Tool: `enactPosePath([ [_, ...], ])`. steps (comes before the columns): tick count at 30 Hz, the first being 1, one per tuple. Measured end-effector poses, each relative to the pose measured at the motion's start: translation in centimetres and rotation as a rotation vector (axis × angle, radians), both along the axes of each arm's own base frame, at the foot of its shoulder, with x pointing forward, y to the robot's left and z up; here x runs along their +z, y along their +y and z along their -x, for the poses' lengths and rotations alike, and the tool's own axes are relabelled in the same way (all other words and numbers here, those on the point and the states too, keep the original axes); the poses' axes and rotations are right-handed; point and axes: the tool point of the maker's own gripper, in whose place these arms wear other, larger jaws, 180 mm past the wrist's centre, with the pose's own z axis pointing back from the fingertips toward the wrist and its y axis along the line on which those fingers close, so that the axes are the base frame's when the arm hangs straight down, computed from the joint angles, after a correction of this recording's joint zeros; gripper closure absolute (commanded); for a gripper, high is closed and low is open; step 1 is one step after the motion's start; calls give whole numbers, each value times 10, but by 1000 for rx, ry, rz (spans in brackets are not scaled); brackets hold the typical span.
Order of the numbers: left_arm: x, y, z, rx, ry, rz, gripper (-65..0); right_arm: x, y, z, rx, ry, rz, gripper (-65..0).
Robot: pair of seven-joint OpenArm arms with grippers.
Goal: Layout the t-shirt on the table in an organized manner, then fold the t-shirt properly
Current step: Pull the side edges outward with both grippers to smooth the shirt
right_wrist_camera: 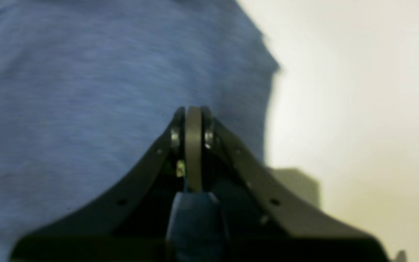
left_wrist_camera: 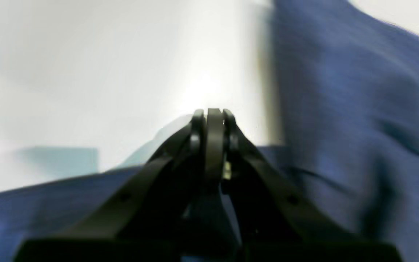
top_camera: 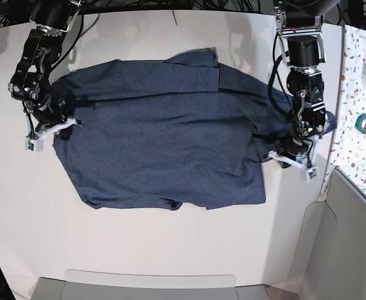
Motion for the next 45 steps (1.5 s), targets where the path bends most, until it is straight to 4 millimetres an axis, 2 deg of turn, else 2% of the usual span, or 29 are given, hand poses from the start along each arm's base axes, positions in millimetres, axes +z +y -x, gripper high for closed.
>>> enactPosePath([
  [3,-2,24,4,92,5,-36,-2,-7,-15,7,-58,6,-30,0],
  [5,-3,32,4,134,-13,-54,-2,-8,-21,9,-78,-2,-36,0],
  [10,-2,36,2,150,-40,-70,-2,-8,-26,14,-82,-4,-29,0],
  [15,16,23,8,111,-62,-61,-4,-4,-27,15,-76,2,-10,0],
  [20,37,-30,-11,-84,-106,124,-4,-3,-26,14,-74,1,-8,0],
  [23,19,-47,-7,-111,-59,190,-4,11,-24,10,-61,-27,18,0],
  [24,10,-48,-3,-104,-21,200,-4,21,-23,7,-56,-50,30,0],
  [27,5,-39,-8,-82,-12,201,-4,53,-19,-5,-54,-142,57,0],
  [30,4,-38,-11,-75,-16,207,-4,71,-10,-18,-44,-201,44,0],
  [33,4,-42,-10,-72,-23,240,-3,82,-10,-28,-45,-232,44,0],
  [36,5,-46,-10,-66,-30,293,-3,91,-3,-39,-28,-252,52,0],
  [40,7,-55,-8,-68,-21,381,-3,99,31,-56,53,-281,19,0],
  [42,12,-59,-4,-93,4,415,-2,95,43,-63,82,-275,-5,0],
  [45,32,-65,-9,-115,-44,452,-2,79,43,-67,84,-225,-12,0],
])
